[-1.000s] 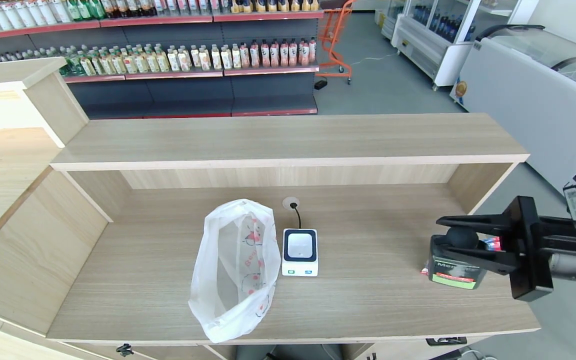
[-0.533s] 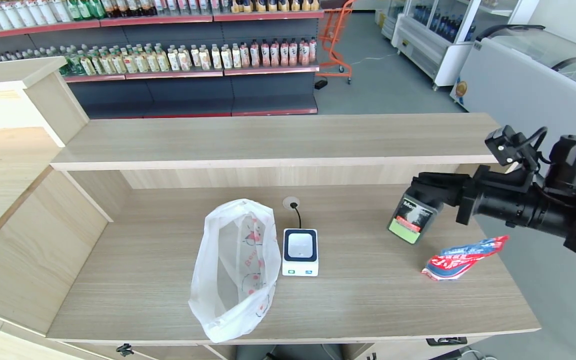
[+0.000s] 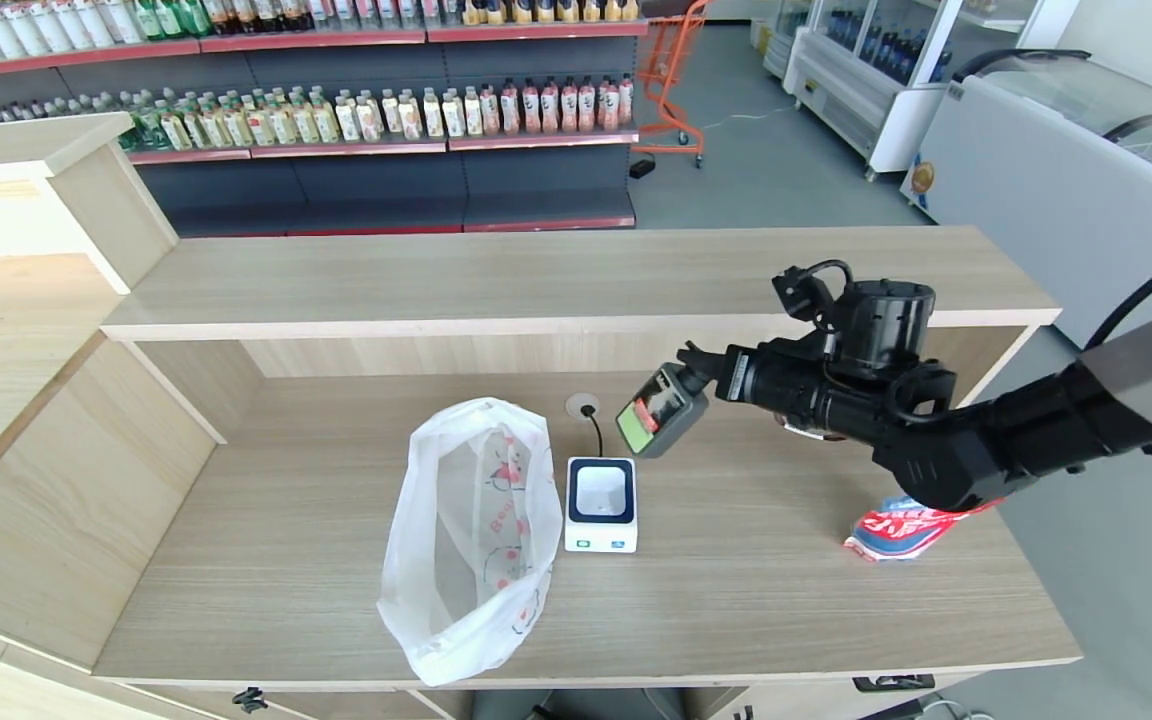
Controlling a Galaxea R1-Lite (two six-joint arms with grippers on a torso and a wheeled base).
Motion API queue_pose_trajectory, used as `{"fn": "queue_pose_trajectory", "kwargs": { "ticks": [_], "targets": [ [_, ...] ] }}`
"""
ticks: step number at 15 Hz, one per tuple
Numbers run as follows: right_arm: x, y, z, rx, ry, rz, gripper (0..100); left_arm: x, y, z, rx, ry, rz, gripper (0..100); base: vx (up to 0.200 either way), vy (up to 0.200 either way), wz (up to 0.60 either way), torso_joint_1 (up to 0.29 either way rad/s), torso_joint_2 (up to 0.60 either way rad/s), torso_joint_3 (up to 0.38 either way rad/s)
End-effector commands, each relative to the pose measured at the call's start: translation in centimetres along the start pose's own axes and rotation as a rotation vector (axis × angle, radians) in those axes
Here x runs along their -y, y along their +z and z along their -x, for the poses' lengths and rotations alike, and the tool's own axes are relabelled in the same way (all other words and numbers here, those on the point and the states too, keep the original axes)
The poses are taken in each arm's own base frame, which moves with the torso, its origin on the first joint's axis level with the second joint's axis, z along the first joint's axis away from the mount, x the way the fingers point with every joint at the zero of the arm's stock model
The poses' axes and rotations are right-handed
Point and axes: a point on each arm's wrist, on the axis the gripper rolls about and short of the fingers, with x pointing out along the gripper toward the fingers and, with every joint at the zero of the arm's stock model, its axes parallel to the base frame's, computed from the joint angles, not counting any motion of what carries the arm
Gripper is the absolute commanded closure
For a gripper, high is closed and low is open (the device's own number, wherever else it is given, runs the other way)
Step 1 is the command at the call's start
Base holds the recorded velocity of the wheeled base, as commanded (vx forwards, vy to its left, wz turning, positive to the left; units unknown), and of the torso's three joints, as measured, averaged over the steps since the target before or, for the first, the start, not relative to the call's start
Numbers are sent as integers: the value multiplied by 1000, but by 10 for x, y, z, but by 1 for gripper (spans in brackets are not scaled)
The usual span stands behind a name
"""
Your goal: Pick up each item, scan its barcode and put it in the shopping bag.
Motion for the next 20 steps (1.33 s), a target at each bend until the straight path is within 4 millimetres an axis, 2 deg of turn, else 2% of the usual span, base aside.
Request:
{"fn": "queue_pose_trajectory", "kwargs": {
  "ticks": [1, 5, 9, 12, 14, 20],
  "targets": [
    [-10, -35, -32, -70, 41, -38, 100, 0, 0, 0, -2, 0, 0, 0, 0, 0, 0, 0, 0, 0],
    [-14, -61, -52, -117, 63, -42, 100, 0, 0, 0, -2, 0, 0, 0, 0, 0, 0, 0, 0, 0],
    [-5, -73, -70, -109, 32, -35, 100, 0, 0, 0, -2, 0, 0, 0, 0, 0, 0, 0, 0, 0],
    [1, -85, -77, -128, 26, -20, 100, 0, 0, 0, -2, 0, 0, 0, 0, 0, 0, 0, 0, 0],
    [-4, -92, -81, -141, 39, -12, 100, 0, 0, 0, -2, 0, 0, 0, 0, 0, 0, 0, 0, 0],
    [-7, -90, -85, -124, 48, 36, 100, 0, 0, 0, -2, 0, 0, 0, 0, 0, 0, 0, 0, 0]
  ]
}}
